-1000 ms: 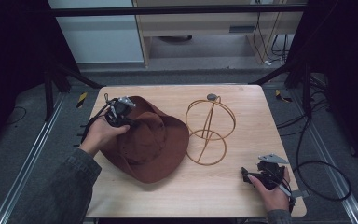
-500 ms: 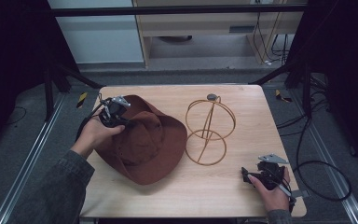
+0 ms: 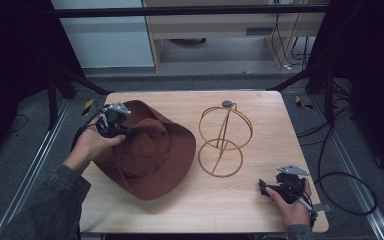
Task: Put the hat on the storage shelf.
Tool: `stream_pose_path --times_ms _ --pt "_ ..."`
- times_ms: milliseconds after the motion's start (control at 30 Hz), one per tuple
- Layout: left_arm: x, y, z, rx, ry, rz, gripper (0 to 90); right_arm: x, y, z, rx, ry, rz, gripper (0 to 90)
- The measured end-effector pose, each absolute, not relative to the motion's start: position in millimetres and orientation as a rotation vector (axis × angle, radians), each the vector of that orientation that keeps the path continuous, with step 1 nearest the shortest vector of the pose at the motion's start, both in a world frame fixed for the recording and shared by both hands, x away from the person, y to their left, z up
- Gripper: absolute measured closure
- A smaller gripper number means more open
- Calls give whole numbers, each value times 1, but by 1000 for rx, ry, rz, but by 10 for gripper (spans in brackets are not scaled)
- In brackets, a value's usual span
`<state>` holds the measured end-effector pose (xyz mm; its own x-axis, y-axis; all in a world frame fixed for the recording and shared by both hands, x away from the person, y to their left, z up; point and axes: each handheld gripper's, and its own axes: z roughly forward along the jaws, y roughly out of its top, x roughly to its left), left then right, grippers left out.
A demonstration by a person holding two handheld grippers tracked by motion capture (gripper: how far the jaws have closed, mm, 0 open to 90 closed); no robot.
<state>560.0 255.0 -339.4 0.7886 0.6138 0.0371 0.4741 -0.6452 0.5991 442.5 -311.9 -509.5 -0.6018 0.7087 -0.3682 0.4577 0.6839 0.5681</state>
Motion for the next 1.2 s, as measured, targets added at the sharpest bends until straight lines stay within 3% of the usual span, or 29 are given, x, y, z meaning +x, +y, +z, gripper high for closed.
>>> stream_pose_path --times_ms 1200 --pt "504 275 -270 2294 659 429 885 442 -312 -510 893 2314 568 6"
